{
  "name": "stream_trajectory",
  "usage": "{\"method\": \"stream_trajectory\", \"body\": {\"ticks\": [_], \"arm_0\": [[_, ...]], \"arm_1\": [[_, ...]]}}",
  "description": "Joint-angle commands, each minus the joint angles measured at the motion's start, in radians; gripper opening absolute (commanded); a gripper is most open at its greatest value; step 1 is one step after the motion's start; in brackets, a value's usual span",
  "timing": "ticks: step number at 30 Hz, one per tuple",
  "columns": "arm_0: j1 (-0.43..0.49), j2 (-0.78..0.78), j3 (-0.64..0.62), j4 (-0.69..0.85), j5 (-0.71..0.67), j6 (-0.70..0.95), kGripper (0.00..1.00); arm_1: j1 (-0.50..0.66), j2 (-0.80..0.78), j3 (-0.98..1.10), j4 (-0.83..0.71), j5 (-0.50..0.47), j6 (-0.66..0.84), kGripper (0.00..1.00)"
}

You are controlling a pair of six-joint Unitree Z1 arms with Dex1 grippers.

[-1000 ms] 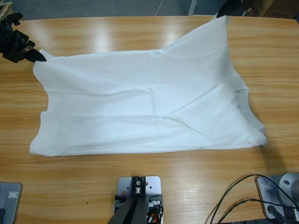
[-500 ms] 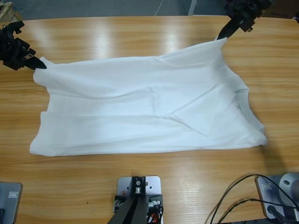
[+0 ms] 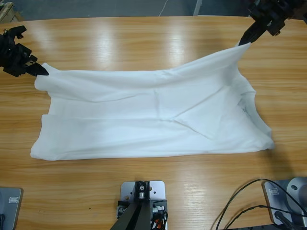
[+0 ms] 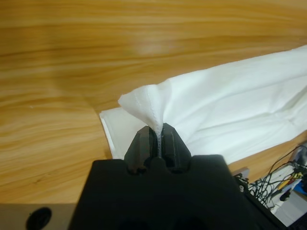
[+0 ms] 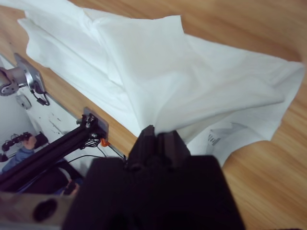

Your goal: Fold clothes

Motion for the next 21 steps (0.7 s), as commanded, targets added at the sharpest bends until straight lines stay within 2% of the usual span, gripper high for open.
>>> {"method": "stream_trajectory", "body": {"ticks": [1,11,21], "arm_0": [[-0.033,-0.025,0.067,0.001,-0.011,-0.014,0.000],[-0.045,-0.052,0.167,-0.022,0.007,-0.041,0.000],[-0.045,-0.033,0.188,-0.027,0.008,-0.040,0.000]], "arm_1": [[0.008,-0.037,0.085,0.131,-0.022,-0.008,0.000],[0.008,-0.086,0.262,0.057,-0.038,-0.005,0.000],[0.008,-0.129,0.364,0.027,-0.043,0.010,0.000]]}}
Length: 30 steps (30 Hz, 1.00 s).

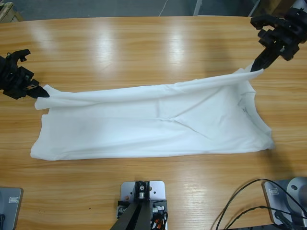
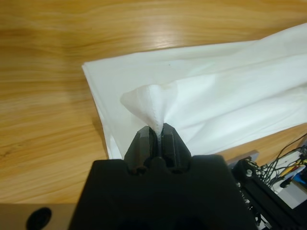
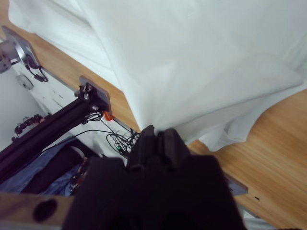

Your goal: Fold clothes

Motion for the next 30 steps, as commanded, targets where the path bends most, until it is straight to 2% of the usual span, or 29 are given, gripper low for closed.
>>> {"method": "stream_trajectory", "body": {"ticks": [1,21,22,23,24,25,26,27,30], "arm_0": [[-0.006,0.014,0.035,-0.014,0.006,-0.010,0.000],[-0.006,0.111,0.024,-0.011,-0.009,-0.013,0.004],[-0.006,0.112,0.024,-0.011,-0.009,-0.013,0.161],[-0.006,0.114,0.023,-0.011,-0.009,-0.013,0.385],[-0.006,0.116,0.022,-0.011,-0.009,-0.013,0.561],[-0.006,0.115,0.022,-0.010,-0.009,-0.013,0.718],[-0.006,0.116,0.021,-0.011,-0.009,-0.013,0.815],[-0.006,0.116,0.021,-0.010,-0.009,-0.013,0.876],[-0.006,0.115,0.021,-0.010,-0.009,-0.013,0.881]], "arm_1": [[0.008,-0.028,0.085,0.028,-0.016,0.013,0.000],[0.008,0.068,0.169,-0.044,-0.027,0.026,0.000],[0.008,0.074,0.175,-0.051,-0.027,0.026,0.000],[0.008,0.077,0.180,-0.056,-0.027,0.025,0.000],[0.008,0.080,0.182,-0.059,-0.027,0.026,0.000],[0.008,0.083,0.183,-0.061,-0.027,0.025,0.000],[0.008,0.085,0.185,-0.063,-0.027,0.026,0.000],[0.008,0.087,0.186,-0.066,-0.027,0.026,0.000],[0.008,0.091,0.193,-0.070,-0.028,0.025,0.000]]}}
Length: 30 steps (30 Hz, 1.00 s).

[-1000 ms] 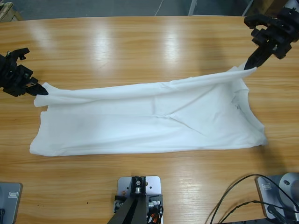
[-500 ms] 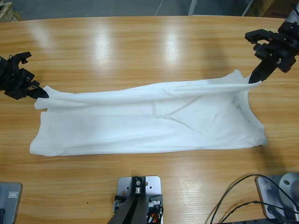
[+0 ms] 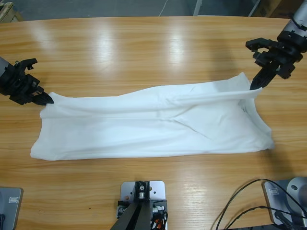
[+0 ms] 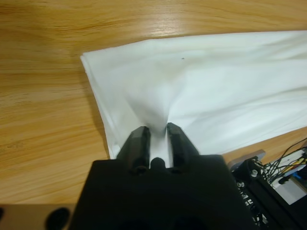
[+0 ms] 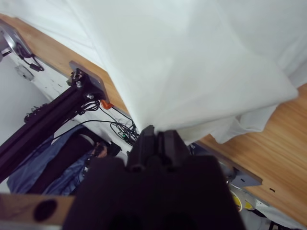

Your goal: Fold clothes

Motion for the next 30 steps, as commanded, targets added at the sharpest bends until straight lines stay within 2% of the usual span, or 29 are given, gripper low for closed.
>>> {"method": "stream_trajectory", "body": {"ticks": [1,7,8,9,10,11,20,24,30], "arm_0": [[-0.006,0.049,0.011,-0.009,-0.009,-0.011,0.881],[-0.006,0.048,0.011,-0.009,-0.009,-0.011,0.881],[-0.006,0.048,0.011,-0.009,-0.009,-0.011,0.881],[-0.006,0.048,0.011,-0.009,-0.009,-0.011,0.881],[-0.006,0.048,0.011,-0.009,-0.009,-0.011,0.881],[-0.006,0.048,0.011,-0.009,-0.009,-0.011,0.881],[-0.006,0.051,0.010,-0.009,-0.009,-0.011,0.881],[-0.006,0.048,0.002,-0.011,-0.002,-0.011,0.881],[-0.006,0.064,0.008,-0.061,-0.005,-0.004,0.881]], "arm_1": [[0.008,0.059,0.039,-0.020,-0.020,0.012,0.000],[0.008,0.080,0.040,-0.017,-0.024,0.015,0.000],[0.008,0.081,0.042,-0.017,-0.026,0.018,0.337],[0.008,0.081,0.044,-0.016,-0.028,0.022,0.726],[0.008,0.079,0.048,-0.015,-0.031,0.026,0.931],[0.008,0.078,0.055,-0.013,-0.035,0.034,0.989],[0.008,0.070,0.120,-0.017,-0.070,0.055,1.000],[0.010,-0.010,0.132,-0.050,-0.074,0.064,1.000],[0.033,-0.016,0.146,-0.053,-0.083,0.067,1.000]]}}
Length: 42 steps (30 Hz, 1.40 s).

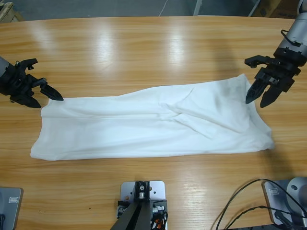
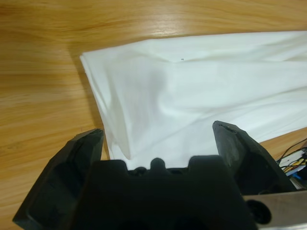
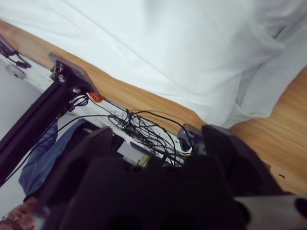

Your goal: Fold clothes

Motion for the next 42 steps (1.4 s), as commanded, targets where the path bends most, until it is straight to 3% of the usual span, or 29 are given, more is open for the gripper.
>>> {"method": "stream_trajectory", "body": {"ticks": [1,22,23,26,29,30,42], "arm_0": [[-0.006,0.058,0.008,-0.064,-0.005,-0.004,0.881],[-0.006,0.138,-0.002,-0.135,-0.031,0.010,0.868],[-0.007,0.137,-0.002,-0.136,-0.036,0.011,0.813],[-0.017,0.130,-0.001,-0.137,-0.038,0.014,0.480],[-0.026,0.118,0.001,-0.138,-0.040,0.017,0.040],[-0.027,0.114,0.002,-0.138,-0.041,0.019,0.000],[-0.027,0.057,0.028,-0.138,-0.041,0.029,0.000]], "arm_1": [[0.030,-0.027,0.039,-0.015,-0.032,0.014,1.000],[0.030,-0.008,0.029,-0.014,-0.054,0.014,1.000],[0.030,-0.007,0.028,-0.014,-0.054,0.015,1.000],[0.030,-0.008,0.028,-0.014,-0.054,0.014,1.000],[0.030,-0.009,0.030,-0.014,-0.057,0.015,1.000],[0.030,-0.009,0.030,-0.014,-0.057,0.014,1.000],[0.030,-0.015,0.036,-0.014,-0.059,0.014,0.982]]}}
